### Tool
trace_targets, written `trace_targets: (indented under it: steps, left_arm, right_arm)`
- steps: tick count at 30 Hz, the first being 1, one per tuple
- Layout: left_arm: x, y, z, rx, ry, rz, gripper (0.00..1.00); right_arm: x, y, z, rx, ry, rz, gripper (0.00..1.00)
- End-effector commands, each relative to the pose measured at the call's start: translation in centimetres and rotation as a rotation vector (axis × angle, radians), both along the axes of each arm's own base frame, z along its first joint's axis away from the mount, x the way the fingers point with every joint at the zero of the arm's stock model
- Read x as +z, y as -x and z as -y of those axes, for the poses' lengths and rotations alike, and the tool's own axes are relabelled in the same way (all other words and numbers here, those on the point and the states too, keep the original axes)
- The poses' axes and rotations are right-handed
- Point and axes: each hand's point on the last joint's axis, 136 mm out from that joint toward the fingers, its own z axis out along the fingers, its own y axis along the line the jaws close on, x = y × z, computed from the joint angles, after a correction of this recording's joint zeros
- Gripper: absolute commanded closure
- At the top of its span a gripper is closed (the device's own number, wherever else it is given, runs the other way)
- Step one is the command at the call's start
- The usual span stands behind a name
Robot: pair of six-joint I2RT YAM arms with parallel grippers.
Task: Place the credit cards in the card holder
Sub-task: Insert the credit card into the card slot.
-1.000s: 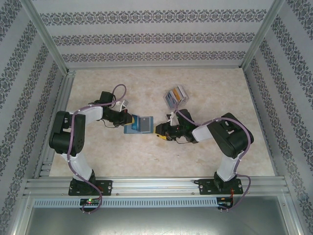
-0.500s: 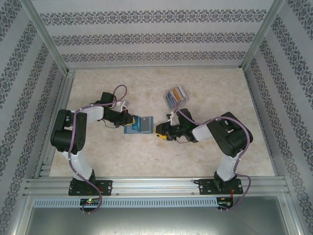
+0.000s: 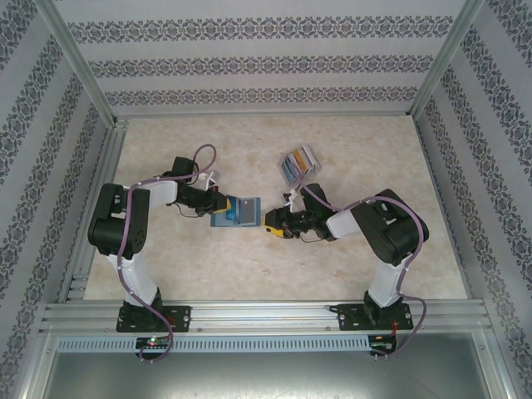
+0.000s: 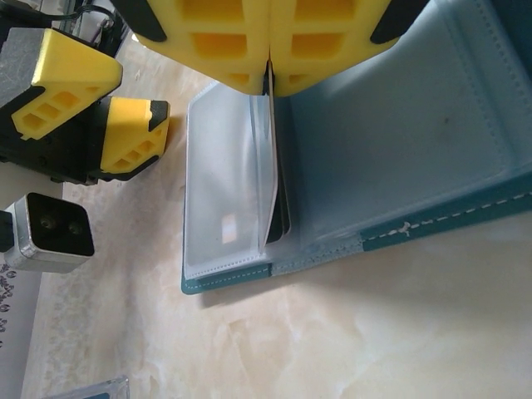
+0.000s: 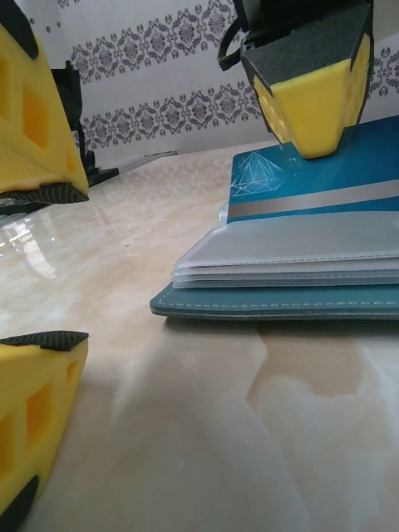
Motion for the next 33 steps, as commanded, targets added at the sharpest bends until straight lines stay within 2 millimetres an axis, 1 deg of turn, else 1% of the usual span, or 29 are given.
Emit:
trace_targets:
  steps: [1,11,18,33]
  left_arm:
    - [-0.7,-0.1,-0.1,0.003,0.003,-0.005,1.00]
    - [-0.7,1.0,-0.1,-0.004,0.005,-0.022,1.00]
    - [-0.8,1.8,-0.1,-0.008,0.013,-0.038,1.00]
    - [-2.0,1.5,0.2,-0.006,0.019,-0.066,1.00]
  right_arm:
    - [-3.2,-1.5,0.6,-0.073,0.104,0.015,0.53]
    - [-2.7,-1.6,0.5,-0.076,0.099,0.024,0.53]
    - [-2.8,-1.7,0.6,-0.076,0.101,0.024,0.52]
    - [-3.0,-1.6,0.6,-0.072,0.105,0.020,0.53]
